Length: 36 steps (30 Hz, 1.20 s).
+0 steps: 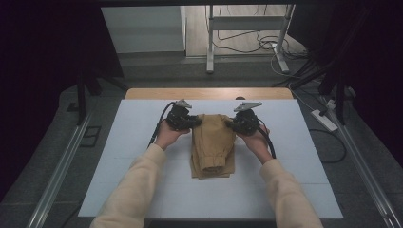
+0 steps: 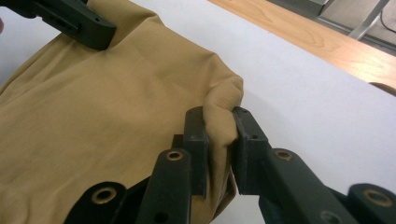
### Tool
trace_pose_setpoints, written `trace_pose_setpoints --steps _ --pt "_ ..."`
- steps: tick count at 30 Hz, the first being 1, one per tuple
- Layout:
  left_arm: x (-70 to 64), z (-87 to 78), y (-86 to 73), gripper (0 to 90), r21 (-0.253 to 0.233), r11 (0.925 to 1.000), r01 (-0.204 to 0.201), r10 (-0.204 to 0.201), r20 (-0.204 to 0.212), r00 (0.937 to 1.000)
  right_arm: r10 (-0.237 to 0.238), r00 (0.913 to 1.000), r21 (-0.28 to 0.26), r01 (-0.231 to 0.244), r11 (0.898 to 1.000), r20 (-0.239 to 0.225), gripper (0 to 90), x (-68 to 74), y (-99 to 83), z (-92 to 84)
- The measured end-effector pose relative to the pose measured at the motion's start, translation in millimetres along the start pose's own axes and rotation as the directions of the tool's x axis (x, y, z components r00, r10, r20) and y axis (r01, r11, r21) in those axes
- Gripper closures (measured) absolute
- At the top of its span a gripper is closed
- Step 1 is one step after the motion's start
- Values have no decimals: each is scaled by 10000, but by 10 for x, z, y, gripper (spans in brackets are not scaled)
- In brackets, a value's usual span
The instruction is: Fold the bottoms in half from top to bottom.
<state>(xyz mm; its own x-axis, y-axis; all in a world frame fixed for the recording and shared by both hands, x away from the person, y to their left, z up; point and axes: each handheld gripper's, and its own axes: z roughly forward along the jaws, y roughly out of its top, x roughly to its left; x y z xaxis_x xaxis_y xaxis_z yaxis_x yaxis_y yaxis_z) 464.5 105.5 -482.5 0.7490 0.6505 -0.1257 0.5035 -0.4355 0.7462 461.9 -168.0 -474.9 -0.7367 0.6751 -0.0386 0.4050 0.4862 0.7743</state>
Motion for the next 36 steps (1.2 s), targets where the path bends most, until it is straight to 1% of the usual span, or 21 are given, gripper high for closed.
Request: trace_pose_setpoints --steps 4,8,15,16,17,18,19,20,22,26,29,31,32,34,36 --pt "34 31 14 721 48 10000 26 -26 31 10000 -24 9999 69 23 10000 145 774 -16 9 43" --pt "41 63 17 716 70 10000 -3 3 33 10000 51 9999 116 -53 9999 135 773 -41 -13 63" --pt "34 80 27 705 117 9999 -49 50 -97 9999 118 9998 138 -120 9998 173 771 -52 -23 68" --pt "32 78 27 682 113 9999 -56 58 -223 9997 113 9998 134 -116 9998 183 758 -52 -26 70" --pt "30 79 28 612 93 10000 -13 17 -435 9991 80 9997 101 -83 9999 237 707 -50 -32 74" --pt "33 76 30 484 109 9999 72 -66 -551 9985 7 9992 75 -10 10000 409 582 -47 -38 78" --pt "40 67 30 364 29 9997 258 -256 -542 9982 14 9984 47 -16 10000 562 471 -47 -40 81" --pt "45 48 31 311 47 9996 273 -270 -562 9981 126 9979 -31 -124 9999 634 417 -55 -46 79" --pt "43 25 29 275 36 9994 348 -345 -514 9981 328 9974 -155 -319 9994 634 368 -59 -51 65" --pt "8 -15 25 256 185 9995 265 -256 -470 9986 251 9982 -41 -249 9997 540 357 -28 -53 54" --pt "-24 -49 4 258 241 9994 233 -224 -356 9991 229 9992 11 -229 9997 339 357 3 -61 36" --pt "-38 -70 -24 260 235 9994 260 -252 -350 9991 222 9996 47 -223 9997 147 358 18 -71 24" --pt "-39 -83 -44 272 206 9993 302 -297 -233 9993 231 9997 103 -232 9997 27 358 30 -78 15" --pt "-46 -110 -83 283 192 9994 302 -299 -131 9995 278 9995 121 -276 9995 -163 361 44 -94 -6" --pt "-51 -132 -119 291 188 9989 432 -432 28 9991 307 9991 107 -304 9995 -307 361 58 -111 -27"
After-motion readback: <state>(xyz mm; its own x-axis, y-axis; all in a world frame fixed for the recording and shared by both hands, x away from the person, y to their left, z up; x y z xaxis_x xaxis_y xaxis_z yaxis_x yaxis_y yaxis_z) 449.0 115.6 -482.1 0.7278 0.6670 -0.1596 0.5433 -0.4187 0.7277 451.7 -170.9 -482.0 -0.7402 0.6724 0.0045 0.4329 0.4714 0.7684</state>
